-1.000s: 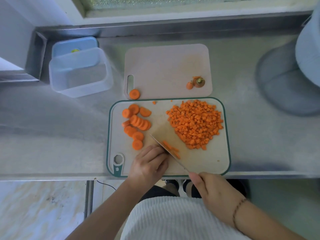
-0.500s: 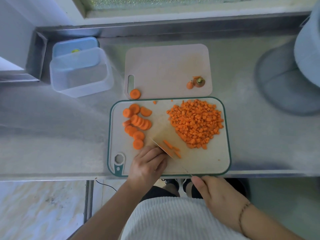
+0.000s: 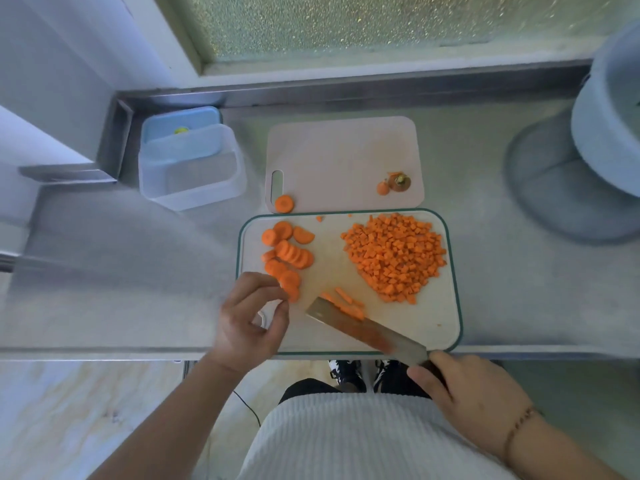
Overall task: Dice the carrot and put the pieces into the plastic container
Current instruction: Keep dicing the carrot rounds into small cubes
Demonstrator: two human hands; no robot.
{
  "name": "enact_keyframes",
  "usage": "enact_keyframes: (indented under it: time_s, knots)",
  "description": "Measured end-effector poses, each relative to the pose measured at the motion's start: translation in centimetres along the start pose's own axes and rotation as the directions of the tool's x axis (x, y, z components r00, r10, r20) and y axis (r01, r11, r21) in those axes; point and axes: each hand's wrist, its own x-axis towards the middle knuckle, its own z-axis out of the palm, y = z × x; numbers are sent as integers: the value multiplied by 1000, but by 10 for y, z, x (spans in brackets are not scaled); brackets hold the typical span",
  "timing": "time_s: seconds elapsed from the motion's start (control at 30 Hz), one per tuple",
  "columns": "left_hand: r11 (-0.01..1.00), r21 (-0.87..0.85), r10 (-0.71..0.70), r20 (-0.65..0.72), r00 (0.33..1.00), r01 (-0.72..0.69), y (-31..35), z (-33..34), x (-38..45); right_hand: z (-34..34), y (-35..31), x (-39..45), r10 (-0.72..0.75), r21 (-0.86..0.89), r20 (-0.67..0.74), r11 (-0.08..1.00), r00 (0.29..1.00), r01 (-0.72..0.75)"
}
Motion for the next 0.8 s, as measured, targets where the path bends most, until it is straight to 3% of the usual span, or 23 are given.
enact_keyframes:
  time_s: [0.07,0.17,0.23,0.33,0.43,0.57,0.7,0.8]
  knots:
    - [999,-10,39,214,976,-38,3,-1,19,1,1,2,-75,-147,-73,987,995,63]
    - [988,-14,134,558,819,-152,9,14,41,0,2,5,-99,-268,-97,961,990,69]
    - [986,22,106,679,726,-164,13,24,48,1,3,6,-167,-304,-195,947,967,102]
    - [982,56,80,735,673,-178,15,30,53,0,2,9,-212,-321,-264,939,941,121]
    - [994,57,17,767,642,-94,18,33,58,3,1,8,-165,-315,-168,943,972,105]
    - [986,114,-24,820,572,-123,16,37,61,10,3,9,-187,-315,-131,939,974,138]
    - [976,137,-9,799,601,-168,8,34,72,14,14,8,-224,-308,-217,939,950,151]
    - [945,117,99,790,605,-306,-7,35,76,11,29,-2,-208,-308,-263,944,942,122]
